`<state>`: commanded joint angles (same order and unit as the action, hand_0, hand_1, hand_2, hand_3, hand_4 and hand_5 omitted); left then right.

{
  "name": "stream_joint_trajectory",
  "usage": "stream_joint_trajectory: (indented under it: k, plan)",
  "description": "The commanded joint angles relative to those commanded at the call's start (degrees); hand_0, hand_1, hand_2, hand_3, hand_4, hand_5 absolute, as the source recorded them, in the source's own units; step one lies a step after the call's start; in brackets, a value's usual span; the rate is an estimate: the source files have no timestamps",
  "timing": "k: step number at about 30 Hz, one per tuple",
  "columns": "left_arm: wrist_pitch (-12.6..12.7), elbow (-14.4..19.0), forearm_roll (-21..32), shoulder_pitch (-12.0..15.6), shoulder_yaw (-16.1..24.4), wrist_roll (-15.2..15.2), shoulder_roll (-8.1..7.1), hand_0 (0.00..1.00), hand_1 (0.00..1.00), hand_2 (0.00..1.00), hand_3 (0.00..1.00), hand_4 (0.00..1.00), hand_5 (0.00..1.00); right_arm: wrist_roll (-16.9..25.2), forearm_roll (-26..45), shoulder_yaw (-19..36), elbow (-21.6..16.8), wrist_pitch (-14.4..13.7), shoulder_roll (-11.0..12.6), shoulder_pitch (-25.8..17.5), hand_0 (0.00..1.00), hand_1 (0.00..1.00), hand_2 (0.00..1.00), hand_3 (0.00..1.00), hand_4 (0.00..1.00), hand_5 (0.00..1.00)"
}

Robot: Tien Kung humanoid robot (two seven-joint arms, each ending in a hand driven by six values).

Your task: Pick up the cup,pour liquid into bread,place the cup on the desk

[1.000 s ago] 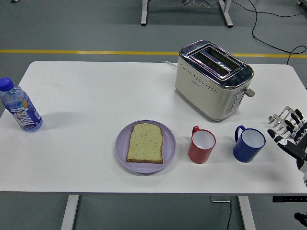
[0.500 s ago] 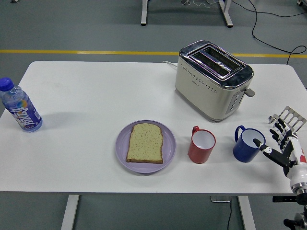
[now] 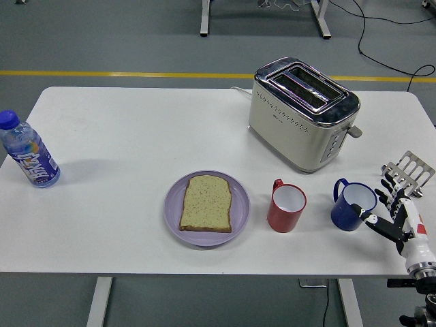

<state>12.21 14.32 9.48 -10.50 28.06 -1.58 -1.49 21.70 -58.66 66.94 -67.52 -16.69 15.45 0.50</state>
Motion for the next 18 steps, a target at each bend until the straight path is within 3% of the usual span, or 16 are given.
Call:
stream_joint_trajectory:
  k: [18]
  plan:
    - [0.1, 0.0, 0.3, 0.0, 0.1, 0.0, 0.04, 0.690, 0.756, 0.773, 0.611, 0.396, 0.998, 0.4, -1.3, -2.1, 2.9, -0.7, -0.7, 1.7, 0.972, 0.870, 0.955, 0.998, 0.998, 0.218]
